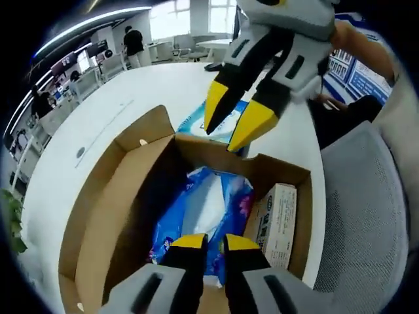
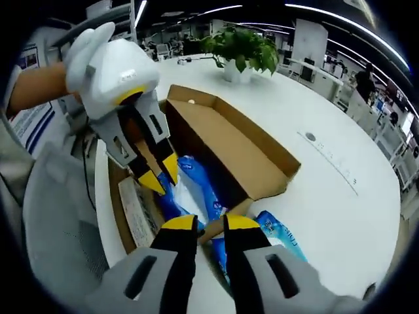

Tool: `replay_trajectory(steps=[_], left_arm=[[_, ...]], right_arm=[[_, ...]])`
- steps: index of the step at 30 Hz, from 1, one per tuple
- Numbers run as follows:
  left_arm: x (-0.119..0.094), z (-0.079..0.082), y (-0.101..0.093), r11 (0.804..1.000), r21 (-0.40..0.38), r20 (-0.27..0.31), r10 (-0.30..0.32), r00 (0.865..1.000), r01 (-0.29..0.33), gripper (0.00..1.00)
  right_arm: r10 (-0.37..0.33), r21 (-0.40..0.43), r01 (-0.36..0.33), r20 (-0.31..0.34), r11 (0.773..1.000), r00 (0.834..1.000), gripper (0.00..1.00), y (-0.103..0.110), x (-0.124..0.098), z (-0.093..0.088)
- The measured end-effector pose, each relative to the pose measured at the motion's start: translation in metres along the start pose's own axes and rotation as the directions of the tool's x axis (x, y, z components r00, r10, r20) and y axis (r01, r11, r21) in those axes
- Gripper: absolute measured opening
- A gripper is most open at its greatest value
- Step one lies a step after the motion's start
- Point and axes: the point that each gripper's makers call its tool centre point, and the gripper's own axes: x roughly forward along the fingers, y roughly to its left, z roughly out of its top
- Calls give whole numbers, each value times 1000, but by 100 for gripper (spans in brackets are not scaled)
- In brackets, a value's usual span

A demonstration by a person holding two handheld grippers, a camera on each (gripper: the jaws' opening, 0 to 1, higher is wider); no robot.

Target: Operate the shoe box by opening the lid, removing the specified soft item, and placing it in the target area until the item is outside and the box remains undamaged.

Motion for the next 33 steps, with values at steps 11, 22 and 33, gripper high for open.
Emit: replay_trajectory(steps=[11,22,33], left_arm=[[-1,-7,-2,999,-38,-6,-33,999,33,0],[-5,-6,-1,999,-40,9,-33,999,34,0],[-4,-4,-8,999,-16,9,-45,999,46,16]], right_arm=[[32,-68,-34,-33,997,999,13,4,26,4],[46,-126,-55,-79,990,996,11,8,52,6],[32,-140,-47,-106,989,994,8,3,70,2]])
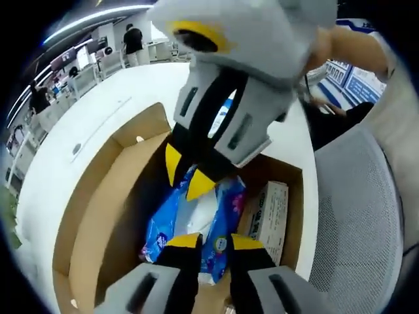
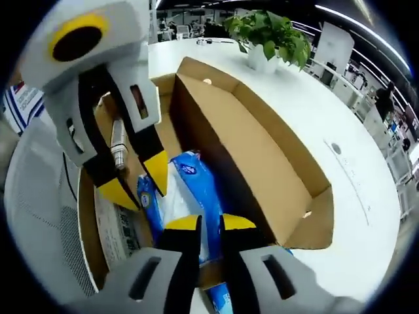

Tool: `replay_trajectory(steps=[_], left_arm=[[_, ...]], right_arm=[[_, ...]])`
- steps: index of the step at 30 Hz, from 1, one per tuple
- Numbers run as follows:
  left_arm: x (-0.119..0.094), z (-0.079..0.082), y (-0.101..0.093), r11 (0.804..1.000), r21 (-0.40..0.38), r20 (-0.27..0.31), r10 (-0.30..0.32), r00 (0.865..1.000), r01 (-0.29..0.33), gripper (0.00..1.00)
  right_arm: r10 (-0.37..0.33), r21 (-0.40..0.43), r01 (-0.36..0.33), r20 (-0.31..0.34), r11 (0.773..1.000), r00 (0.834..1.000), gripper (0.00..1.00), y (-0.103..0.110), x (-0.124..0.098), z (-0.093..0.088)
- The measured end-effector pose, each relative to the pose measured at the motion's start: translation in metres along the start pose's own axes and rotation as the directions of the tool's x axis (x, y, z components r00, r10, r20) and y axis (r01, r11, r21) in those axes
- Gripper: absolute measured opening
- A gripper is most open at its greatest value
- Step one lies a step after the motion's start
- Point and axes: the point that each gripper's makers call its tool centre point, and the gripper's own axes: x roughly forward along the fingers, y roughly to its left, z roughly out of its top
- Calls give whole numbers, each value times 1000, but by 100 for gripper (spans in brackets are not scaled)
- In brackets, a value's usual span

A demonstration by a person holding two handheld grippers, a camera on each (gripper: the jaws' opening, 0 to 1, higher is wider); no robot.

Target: Operate the shoe box by opening the lid, removing the specified soft item, and placing it in the target area until the item is outside and the box remains undamaged.

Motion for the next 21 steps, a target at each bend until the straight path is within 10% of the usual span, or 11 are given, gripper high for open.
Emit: replay_trajectory(steps=[12,21], left_arm=[[12,-7,-3,994,113,-56,2,998,5,8],[6,-8,1,999,29,-38,21,999,-20,0]], right_arm=[[-14,-6,14,-15,1000,1000,1,-6,6,-1],[-14,-1,14,6,1000,1000,0,-3,3,4]])
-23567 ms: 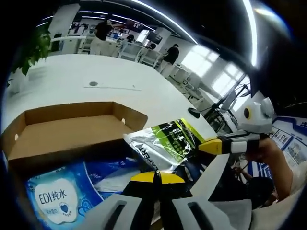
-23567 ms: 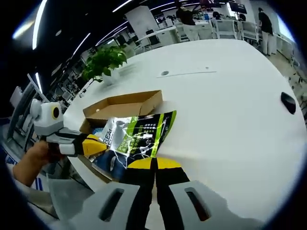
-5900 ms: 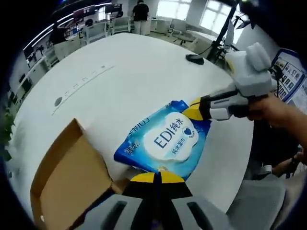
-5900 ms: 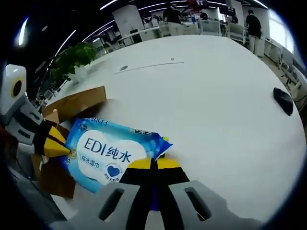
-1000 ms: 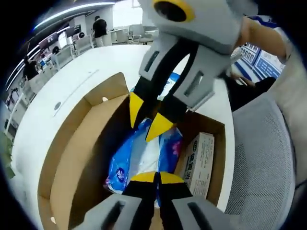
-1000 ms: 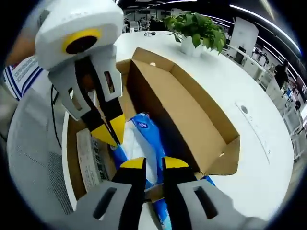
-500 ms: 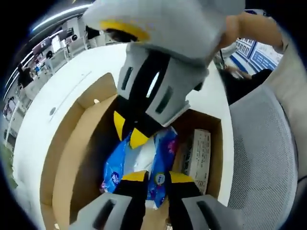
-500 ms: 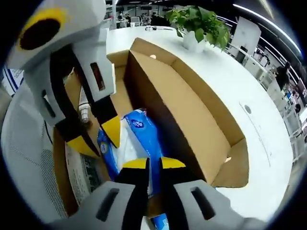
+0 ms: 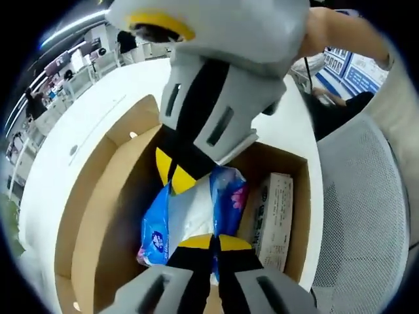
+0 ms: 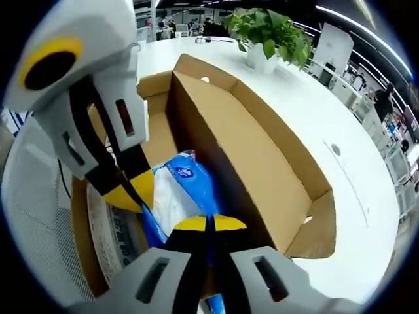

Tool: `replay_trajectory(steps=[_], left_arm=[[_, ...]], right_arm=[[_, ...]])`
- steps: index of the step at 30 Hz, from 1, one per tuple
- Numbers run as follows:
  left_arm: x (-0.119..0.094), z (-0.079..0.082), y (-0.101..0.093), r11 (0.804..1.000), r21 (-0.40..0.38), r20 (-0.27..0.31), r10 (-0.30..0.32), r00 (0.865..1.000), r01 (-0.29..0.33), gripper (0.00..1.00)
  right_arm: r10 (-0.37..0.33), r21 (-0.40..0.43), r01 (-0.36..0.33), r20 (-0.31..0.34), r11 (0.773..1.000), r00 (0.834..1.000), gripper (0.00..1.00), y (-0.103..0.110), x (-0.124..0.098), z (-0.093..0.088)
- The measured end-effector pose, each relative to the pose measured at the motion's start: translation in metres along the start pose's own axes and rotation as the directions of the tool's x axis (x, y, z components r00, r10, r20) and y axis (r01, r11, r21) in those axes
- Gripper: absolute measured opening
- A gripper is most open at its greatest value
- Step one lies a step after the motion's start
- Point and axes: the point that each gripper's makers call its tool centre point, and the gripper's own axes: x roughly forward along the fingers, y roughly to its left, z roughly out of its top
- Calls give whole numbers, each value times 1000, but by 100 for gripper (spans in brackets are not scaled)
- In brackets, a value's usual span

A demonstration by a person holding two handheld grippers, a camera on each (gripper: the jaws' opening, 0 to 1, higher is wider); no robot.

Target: Operate the shoe box by opening the lid, removing the specified soft item, and placing it in the target area until the item is outside and the box remains undamaged.

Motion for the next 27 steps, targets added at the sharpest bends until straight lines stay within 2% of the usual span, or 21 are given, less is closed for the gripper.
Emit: replay_trajectory(steps=[4,6,11,19,27], left_arm=[[-5,-1,-3,1000,-18,-1,2,1000,-2,0],[-8,-4,-4,998,-64,-8,-1,1000,0,0],[-20,-2,-6,998,-61,14,16,1000,-15,0],[-40,3,-10,997,-75,17,27,999,-26,0],[-59,12,-17,995,-100,32,33,999,-30,0]], right_arm=[[2,1,-2,17,1000,1000,0,3,-3,5],[8,1,-8,27,1000,1000,0,5,-5,10],[3,-11,-3,53,1000,999,0,7,-13,20],[7,-26,-5,89,1000,996,0,11,-28,34],[12,-43,-6,138,999,990,0,15,-51,52]])
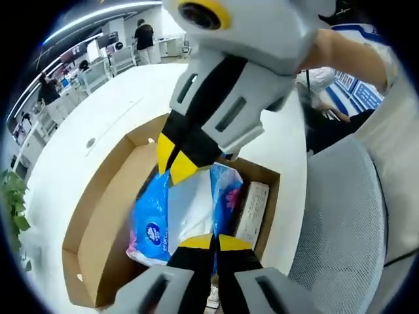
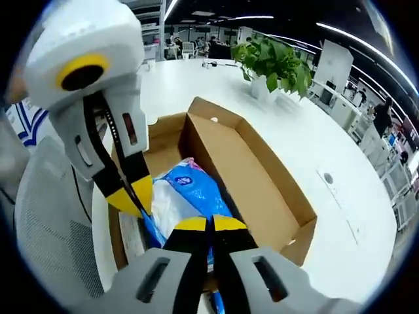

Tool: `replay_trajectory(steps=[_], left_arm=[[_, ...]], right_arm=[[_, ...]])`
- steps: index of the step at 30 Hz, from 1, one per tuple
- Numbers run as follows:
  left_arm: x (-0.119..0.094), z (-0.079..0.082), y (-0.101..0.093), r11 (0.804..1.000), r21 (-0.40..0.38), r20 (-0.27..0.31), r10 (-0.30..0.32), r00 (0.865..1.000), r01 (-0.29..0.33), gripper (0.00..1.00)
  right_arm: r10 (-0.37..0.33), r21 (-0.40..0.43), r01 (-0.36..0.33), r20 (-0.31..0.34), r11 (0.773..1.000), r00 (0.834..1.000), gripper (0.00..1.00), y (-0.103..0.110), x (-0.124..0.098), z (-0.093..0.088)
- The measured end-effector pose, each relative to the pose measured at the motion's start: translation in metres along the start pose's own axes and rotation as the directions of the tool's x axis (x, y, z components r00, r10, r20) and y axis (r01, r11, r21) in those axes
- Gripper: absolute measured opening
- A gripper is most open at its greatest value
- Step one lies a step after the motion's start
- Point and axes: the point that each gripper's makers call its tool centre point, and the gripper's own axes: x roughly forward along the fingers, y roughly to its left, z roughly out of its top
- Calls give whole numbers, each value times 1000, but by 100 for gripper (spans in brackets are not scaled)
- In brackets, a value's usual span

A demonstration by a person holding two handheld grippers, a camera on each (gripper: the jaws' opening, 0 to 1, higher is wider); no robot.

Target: Operate the shoe box by opening the lid, removing the specified soft item, and placing it in the target area until the item is outside and the box remains undamaged.

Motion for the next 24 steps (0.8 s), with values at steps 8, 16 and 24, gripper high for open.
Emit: replay_trajectory(steps=[8,16,24], left_arm=[[-13,13,-6,999,-38,17,1,1000,0,0],[-23,32,-11,998,-59,21,1,1000,1,0],[-23,57,-21,999,-45,40,-13,999,14,0]], right_arm=[[-8,-26,8,28,1000,1000,0,0,-18,11],[-19,-32,20,47,999,999,0,-5,-37,15],[-40,-22,41,58,999,997,0,-16,-61,11]])
